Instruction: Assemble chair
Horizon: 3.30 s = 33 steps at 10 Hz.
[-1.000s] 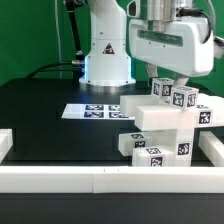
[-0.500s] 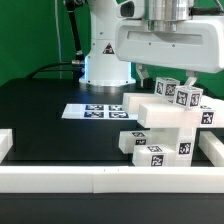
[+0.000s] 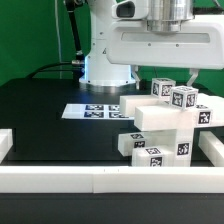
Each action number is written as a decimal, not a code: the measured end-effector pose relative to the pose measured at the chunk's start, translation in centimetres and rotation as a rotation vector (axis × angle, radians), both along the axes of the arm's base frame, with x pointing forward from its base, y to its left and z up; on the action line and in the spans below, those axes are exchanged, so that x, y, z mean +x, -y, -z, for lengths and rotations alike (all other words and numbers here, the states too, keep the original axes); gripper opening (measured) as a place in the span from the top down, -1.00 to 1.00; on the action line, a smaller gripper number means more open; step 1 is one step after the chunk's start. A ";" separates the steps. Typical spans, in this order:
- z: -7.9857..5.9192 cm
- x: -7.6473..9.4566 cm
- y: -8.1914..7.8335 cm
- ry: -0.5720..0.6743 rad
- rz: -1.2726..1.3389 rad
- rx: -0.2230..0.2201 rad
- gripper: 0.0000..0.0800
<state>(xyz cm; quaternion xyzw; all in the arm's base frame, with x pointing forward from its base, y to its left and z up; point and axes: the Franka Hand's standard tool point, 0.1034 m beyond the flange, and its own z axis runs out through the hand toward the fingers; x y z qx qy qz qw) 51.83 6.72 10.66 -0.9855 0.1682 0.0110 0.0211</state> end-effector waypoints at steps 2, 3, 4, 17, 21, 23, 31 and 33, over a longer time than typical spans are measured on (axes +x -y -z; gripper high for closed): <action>0.0 0.0 0.1 0.006 -0.139 0.002 -0.62; 0.0 0.0 0.1 0.008 -0.179 0.002 -0.62; 0.0 0.0 0.2 0.010 -0.261 0.000 -0.62; 0.1 0.0 0.2 -0.010 0.158 -0.012 0.33; 0.1 0.1 0.2 -0.024 0.478 -0.015 0.32; 0.0 0.1 0.0 -0.031 0.655 -0.009 0.32; 0.0 0.2 -0.6 -0.033 0.808 -0.010 -0.33; 0.0 0.1 -0.9 -0.026 0.643 -0.011 -0.61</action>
Offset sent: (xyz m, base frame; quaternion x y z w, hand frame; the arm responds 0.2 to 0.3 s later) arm -0.0009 0.0006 0.0012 0.0000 -0.0022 -0.1907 0.9817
